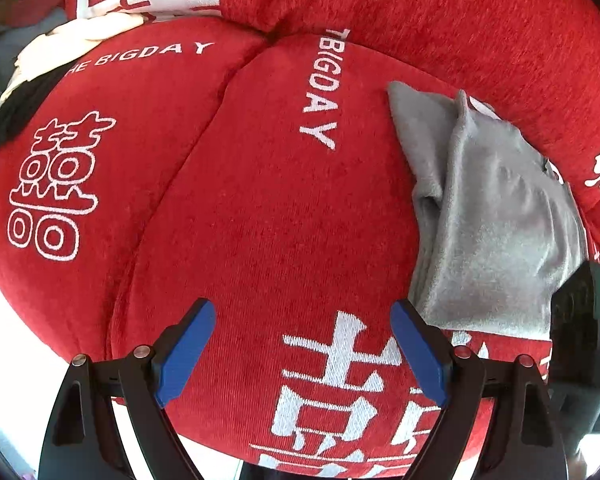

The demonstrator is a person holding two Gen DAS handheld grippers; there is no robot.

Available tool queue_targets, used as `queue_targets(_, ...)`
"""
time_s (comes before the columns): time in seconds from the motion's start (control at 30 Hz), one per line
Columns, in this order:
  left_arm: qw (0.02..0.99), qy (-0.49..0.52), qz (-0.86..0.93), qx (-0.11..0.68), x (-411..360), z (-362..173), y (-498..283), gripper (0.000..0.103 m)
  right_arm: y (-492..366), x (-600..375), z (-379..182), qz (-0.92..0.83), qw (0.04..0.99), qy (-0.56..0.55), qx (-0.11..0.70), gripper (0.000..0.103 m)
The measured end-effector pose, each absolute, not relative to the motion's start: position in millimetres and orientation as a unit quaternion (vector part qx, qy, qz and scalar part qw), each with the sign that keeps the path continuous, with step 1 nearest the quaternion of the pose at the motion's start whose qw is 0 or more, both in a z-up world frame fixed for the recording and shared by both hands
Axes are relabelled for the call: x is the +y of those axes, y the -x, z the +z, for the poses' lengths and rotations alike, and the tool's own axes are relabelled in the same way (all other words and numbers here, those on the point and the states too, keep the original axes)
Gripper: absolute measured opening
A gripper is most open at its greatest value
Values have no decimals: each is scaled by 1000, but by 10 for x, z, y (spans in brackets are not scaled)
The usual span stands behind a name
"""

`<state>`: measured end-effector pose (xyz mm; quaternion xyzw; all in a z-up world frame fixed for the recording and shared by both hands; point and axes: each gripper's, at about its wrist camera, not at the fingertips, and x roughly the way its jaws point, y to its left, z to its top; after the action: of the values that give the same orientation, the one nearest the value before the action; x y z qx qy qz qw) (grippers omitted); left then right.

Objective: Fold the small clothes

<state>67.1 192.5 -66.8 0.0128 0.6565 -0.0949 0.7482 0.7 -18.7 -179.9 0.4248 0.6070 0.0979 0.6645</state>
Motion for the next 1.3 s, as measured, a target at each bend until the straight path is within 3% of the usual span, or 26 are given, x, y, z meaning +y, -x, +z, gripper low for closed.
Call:
queue_targets(0.13,740,-29,-102,664,1854,-665,-650,90,162,-112,-1717,104,666,-383,632,18)
queue_targets(0.2,735,-30,-106,669,1828,-673,-639,90,264,-161,-1655,97,671,-366,638,35)
queue_targets(0.23,733,-29,-108,671,1812,-673,-632,90,319,-203,-1619,91,674,-360,639,50)
queue_targets(0.27,732,-30,-112,672,1791,-667,-621,90,346,-238,-1595,88,675,-360,638,54)
queue_targets(0.33,731,-36,-120,670,1745,-647,-603,90,419,-323,-1551,80,674,-361,639,54)
queue_targets(0.37,730,-39,-121,671,1726,-645,-595,103,455,-371,-1525,73,675,-360,640,54)
queue_targets(0.5,724,-43,-133,676,1655,-641,-575,103,563,-563,-1428,51,684,-353,637,59)
queue_targets(0.67,710,-50,-138,689,1568,-674,-531,103,627,-713,-1322,23,699,-344,627,77)
queue_targets(1.0,698,-65,-135,701,1545,-791,-477,103,687,-736,-1151,-16,736,-254,628,82)
queue_targets(1.3,671,-4,-151,726,1528,-895,-406,103,794,-693,-1161,-27,728,-222,648,82)
